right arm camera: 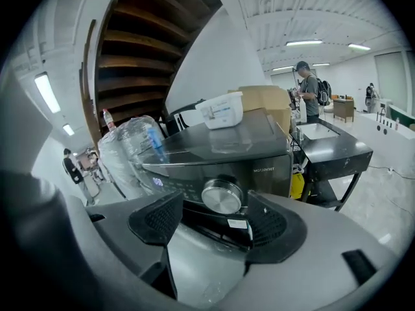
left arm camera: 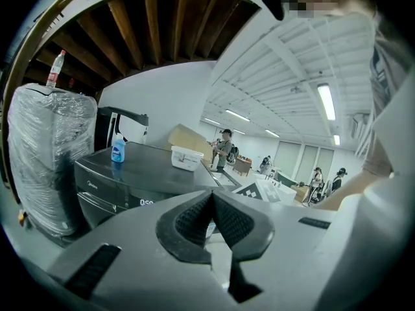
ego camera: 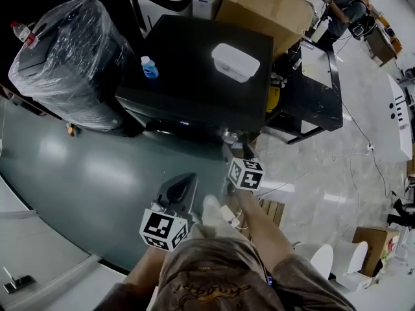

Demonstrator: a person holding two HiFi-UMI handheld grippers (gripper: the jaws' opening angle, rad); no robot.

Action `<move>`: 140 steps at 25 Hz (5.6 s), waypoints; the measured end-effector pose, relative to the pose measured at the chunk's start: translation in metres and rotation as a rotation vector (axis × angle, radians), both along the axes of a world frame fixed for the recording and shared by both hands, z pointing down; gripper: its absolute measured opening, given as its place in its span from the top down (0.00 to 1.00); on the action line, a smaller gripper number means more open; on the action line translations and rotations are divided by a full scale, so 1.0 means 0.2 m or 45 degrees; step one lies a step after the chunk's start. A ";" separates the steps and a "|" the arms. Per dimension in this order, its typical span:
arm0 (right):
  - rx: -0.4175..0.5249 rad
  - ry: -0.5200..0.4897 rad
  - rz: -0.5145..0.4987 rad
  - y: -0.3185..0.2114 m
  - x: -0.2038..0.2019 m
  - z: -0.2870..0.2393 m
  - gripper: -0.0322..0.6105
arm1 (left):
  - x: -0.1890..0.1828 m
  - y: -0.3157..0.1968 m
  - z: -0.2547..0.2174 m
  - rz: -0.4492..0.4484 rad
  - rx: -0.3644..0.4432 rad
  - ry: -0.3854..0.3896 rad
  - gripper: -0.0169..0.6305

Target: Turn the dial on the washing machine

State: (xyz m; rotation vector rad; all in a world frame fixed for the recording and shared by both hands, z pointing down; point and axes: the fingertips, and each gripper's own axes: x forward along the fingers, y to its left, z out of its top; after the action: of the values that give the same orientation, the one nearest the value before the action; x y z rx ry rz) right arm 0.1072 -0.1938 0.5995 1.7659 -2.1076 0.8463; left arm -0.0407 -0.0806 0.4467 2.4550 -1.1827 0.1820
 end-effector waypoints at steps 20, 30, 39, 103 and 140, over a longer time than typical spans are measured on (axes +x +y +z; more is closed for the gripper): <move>-0.185 -0.016 0.118 -0.14 -0.01 0.22 0.53 | -0.03 -0.11 0.07 -0.026 -0.060 -0.022 0.98; -0.178 -0.144 0.114 -0.14 -0.01 0.22 0.53 | -0.03 -0.11 0.10 -0.024 -0.072 -0.022 0.98; -0.178 -0.387 0.163 -0.15 -0.01 0.21 0.53 | -0.02 -0.10 0.12 -0.024 -0.083 -0.021 0.98; 0.044 -1.348 0.401 -0.10 0.05 0.23 0.53 | -0.02 -0.04 0.19 -0.009 -0.139 -0.070 0.98; -0.137 -0.331 0.217 -0.15 -0.02 0.23 0.53 | -0.04 -0.05 0.14 -0.024 -0.114 -0.055 0.98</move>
State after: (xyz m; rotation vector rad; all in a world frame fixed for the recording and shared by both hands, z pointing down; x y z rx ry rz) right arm 0.1031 -0.2243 0.6452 1.8857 -2.0367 1.2731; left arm -0.0486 -0.0908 0.4757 2.3727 -1.1893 0.2774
